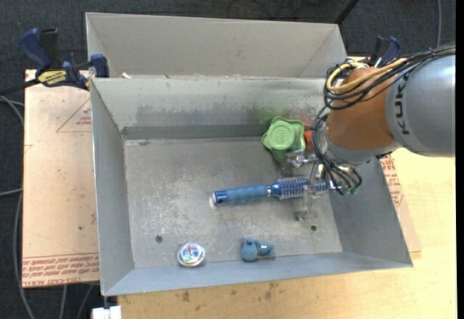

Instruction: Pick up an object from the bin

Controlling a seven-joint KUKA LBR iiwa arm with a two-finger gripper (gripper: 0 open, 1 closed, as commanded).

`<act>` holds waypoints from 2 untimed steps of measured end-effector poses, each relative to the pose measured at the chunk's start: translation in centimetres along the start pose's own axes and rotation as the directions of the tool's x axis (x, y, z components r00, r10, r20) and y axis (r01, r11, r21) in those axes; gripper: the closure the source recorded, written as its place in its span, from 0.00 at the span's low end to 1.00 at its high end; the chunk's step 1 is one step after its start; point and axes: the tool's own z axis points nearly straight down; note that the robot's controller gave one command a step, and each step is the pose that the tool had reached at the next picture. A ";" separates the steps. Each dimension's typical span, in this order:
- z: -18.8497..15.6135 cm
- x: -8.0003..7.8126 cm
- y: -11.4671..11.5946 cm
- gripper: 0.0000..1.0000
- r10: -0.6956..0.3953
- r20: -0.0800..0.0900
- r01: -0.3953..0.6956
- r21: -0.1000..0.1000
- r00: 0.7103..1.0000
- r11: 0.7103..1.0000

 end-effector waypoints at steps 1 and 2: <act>0.0 0.0 0.0 0.00 -0.001 0.000 0.001 0.000 1.000 1.000; 0.0 0.0 0.0 0.00 -0.001 0.000 0.001 0.000 1.000 1.000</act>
Offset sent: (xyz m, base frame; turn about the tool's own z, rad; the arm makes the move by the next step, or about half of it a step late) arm 0.0000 0.0000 0.0000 0.0000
